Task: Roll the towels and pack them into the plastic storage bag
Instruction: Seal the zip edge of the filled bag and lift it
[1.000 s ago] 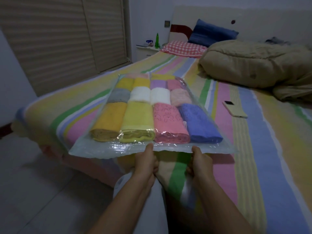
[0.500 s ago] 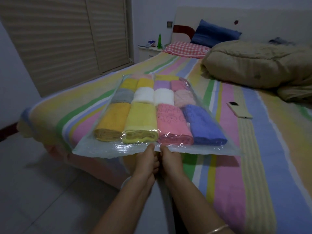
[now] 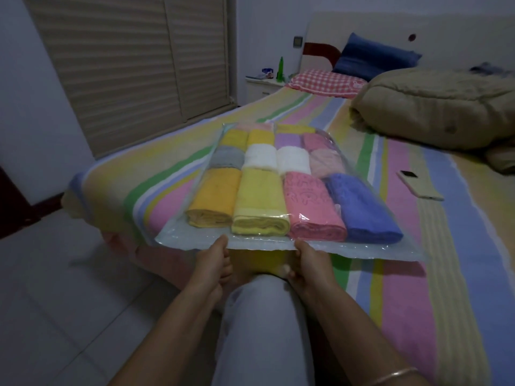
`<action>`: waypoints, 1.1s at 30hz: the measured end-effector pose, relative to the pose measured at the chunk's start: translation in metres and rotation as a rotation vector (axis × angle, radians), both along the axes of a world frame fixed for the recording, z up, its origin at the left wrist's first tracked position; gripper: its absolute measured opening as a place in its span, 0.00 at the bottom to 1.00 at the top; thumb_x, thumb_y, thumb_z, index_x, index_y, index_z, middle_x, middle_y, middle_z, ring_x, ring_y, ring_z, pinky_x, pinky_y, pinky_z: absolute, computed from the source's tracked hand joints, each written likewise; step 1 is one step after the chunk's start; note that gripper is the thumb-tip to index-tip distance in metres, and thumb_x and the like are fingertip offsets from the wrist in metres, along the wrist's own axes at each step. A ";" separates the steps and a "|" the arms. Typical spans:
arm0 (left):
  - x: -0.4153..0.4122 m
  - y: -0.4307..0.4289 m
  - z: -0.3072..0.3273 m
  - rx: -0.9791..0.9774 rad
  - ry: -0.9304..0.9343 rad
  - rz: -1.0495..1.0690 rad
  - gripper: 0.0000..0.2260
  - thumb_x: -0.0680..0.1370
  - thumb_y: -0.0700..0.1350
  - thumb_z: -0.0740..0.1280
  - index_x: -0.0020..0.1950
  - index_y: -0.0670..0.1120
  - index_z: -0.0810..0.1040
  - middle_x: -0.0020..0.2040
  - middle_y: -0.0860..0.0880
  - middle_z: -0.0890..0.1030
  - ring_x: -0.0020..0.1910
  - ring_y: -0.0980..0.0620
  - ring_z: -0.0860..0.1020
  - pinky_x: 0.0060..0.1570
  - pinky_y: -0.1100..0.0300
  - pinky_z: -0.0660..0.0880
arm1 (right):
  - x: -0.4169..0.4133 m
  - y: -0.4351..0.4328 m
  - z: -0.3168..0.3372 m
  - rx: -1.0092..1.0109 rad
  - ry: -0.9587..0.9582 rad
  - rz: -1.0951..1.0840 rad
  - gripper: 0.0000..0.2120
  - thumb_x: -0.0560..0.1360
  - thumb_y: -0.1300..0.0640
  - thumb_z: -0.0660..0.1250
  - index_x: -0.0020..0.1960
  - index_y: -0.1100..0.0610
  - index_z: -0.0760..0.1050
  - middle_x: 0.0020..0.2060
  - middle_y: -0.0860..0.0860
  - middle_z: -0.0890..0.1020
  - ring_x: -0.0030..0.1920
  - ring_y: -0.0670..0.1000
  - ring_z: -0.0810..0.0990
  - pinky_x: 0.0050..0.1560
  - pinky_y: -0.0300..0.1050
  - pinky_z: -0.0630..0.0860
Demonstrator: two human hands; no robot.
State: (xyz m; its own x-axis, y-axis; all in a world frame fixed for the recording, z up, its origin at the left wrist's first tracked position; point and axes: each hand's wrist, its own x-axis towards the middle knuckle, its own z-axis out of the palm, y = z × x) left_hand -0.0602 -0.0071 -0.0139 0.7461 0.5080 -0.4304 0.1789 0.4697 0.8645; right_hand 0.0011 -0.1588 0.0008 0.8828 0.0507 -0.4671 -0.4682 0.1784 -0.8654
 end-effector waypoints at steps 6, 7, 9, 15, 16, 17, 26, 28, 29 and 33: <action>-0.015 0.033 -0.002 0.030 -0.006 -0.009 0.21 0.82 0.48 0.58 0.29 0.49 0.57 0.18 0.54 0.54 0.14 0.58 0.52 0.19 0.72 0.48 | -0.003 0.001 0.004 -0.047 -0.005 0.028 0.08 0.77 0.56 0.65 0.49 0.62 0.74 0.37 0.57 0.75 0.32 0.52 0.76 0.24 0.40 0.71; -0.016 0.038 -0.003 0.028 -0.005 -0.005 0.21 0.82 0.48 0.59 0.29 0.49 0.57 0.18 0.54 0.54 0.14 0.58 0.52 0.19 0.73 0.49 | -0.004 0.001 0.004 -0.050 -0.005 0.029 0.08 0.77 0.56 0.65 0.49 0.62 0.74 0.37 0.57 0.75 0.32 0.52 0.75 0.24 0.40 0.71; -0.019 0.045 -0.004 0.013 -0.005 0.001 0.21 0.81 0.48 0.59 0.30 0.49 0.57 0.18 0.54 0.54 0.14 0.58 0.52 0.19 0.73 0.50 | -0.004 0.002 0.004 -0.048 -0.004 0.025 0.08 0.77 0.57 0.65 0.50 0.62 0.74 0.37 0.57 0.74 0.32 0.52 0.75 0.26 0.42 0.72; -0.021 0.050 -0.010 -0.002 -0.027 0.018 0.21 0.82 0.48 0.57 0.30 0.50 0.56 0.17 0.55 0.54 0.13 0.58 0.52 0.18 0.75 0.50 | -0.013 0.016 0.000 -0.055 -0.073 -0.002 0.16 0.78 0.48 0.63 0.37 0.57 0.69 0.26 0.52 0.68 0.21 0.47 0.66 0.23 0.39 0.63; -0.021 0.050 -0.011 -0.003 -0.033 0.021 0.21 0.82 0.48 0.57 0.30 0.50 0.56 0.18 0.54 0.54 0.13 0.58 0.52 0.18 0.74 0.50 | -0.017 0.026 0.000 -0.052 -0.068 0.066 0.20 0.78 0.43 0.62 0.34 0.56 0.67 0.24 0.51 0.66 0.18 0.46 0.64 0.22 0.38 0.61; -0.021 0.050 -0.010 -0.005 -0.037 0.023 0.21 0.82 0.48 0.57 0.30 0.50 0.56 0.18 0.54 0.54 0.13 0.58 0.52 0.18 0.74 0.50 | -0.022 0.040 0.001 -0.052 -0.055 0.160 0.23 0.77 0.39 0.62 0.32 0.55 0.67 0.22 0.50 0.65 0.18 0.47 0.63 0.22 0.38 0.60; -0.029 0.058 -0.004 0.083 0.025 0.014 0.21 0.81 0.48 0.59 0.29 0.49 0.59 0.17 0.55 0.58 0.13 0.58 0.55 0.18 0.72 0.52 | -0.051 0.130 -0.019 -0.107 -0.080 0.387 0.17 0.78 0.51 0.64 0.34 0.58 0.76 0.33 0.54 0.80 0.36 0.53 0.79 0.42 0.46 0.76; -0.033 0.061 -0.010 0.086 0.013 0.031 0.21 0.81 0.47 0.60 0.29 0.49 0.58 0.17 0.54 0.57 0.14 0.58 0.54 0.19 0.71 0.50 | -0.055 0.132 -0.027 -0.089 -0.117 0.356 0.13 0.78 0.52 0.64 0.39 0.57 0.79 0.35 0.53 0.82 0.39 0.52 0.81 0.45 0.48 0.79; -0.033 0.062 -0.012 0.081 0.008 0.049 0.22 0.81 0.47 0.60 0.28 0.49 0.58 0.17 0.54 0.57 0.14 0.58 0.53 0.19 0.71 0.50 | -0.057 0.133 -0.028 -0.062 -0.120 0.344 0.12 0.79 0.53 0.63 0.42 0.58 0.80 0.35 0.53 0.82 0.38 0.51 0.82 0.42 0.47 0.80; -0.034 0.064 -0.009 0.067 -0.055 0.133 0.21 0.80 0.45 0.60 0.28 0.48 0.58 0.17 0.54 0.57 0.13 0.59 0.54 0.19 0.72 0.51 | -0.061 0.139 -0.026 -0.056 -0.152 0.298 0.15 0.79 0.53 0.62 0.38 0.59 0.78 0.29 0.54 0.80 0.32 0.52 0.80 0.40 0.49 0.78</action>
State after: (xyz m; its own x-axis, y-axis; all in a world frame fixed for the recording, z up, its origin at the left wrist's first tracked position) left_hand -0.0941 0.0565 -0.0233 0.6923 0.6297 -0.3523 0.0702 0.4271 0.9015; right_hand -0.0596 -0.0203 -0.0257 0.8928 0.2944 -0.3410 -0.3577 0.0031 -0.9338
